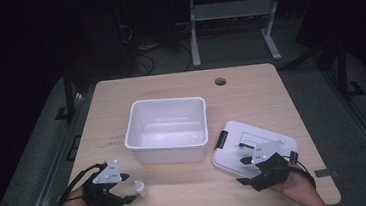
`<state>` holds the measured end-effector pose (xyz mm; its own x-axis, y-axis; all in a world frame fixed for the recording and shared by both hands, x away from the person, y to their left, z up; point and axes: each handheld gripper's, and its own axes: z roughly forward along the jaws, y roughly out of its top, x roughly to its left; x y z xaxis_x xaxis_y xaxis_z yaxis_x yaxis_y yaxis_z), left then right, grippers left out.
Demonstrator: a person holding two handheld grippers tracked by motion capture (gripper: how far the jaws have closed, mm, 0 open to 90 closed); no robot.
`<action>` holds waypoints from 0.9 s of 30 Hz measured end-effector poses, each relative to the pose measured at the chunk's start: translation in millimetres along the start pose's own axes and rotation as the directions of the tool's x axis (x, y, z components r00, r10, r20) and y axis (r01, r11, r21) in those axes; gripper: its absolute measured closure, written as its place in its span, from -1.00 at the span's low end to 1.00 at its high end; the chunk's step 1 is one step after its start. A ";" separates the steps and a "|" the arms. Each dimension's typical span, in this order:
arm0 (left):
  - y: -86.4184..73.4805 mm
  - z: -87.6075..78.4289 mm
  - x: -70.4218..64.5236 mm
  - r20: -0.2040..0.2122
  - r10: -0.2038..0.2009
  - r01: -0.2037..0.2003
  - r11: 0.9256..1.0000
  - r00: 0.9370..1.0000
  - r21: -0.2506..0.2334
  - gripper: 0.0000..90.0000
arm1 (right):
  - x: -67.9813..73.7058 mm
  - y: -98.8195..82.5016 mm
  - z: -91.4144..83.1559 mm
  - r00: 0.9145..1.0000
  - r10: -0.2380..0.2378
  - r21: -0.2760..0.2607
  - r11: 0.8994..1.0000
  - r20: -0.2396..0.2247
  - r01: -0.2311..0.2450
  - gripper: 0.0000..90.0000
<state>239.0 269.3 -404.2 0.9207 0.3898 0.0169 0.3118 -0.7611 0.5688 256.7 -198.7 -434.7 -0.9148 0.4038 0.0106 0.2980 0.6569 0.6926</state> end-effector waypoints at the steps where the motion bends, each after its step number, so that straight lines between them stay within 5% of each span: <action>1: 0.4 1.2 -0.2 0.003 0.000 0.000 1.000 1.000 0.003 -0.34 | 0.1 0.0 0.0 1.000 0.001 -0.001 1.000 0.000 -0.001 -0.24; 27: 13.2 19.7 1.5 0.056 0.032 -0.035 0.998 0.998 0.052 -0.14 | 2.9 1.4 -0.2 1.000 -0.013 -0.002 1.000 0.001 0.013 -0.26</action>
<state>249.2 249.6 -412.9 0.9419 0.3356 -0.0115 0.2915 -0.8000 0.5244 254.4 -196.7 -433.5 -0.9183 0.3959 0.0014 0.2858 0.6605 0.6943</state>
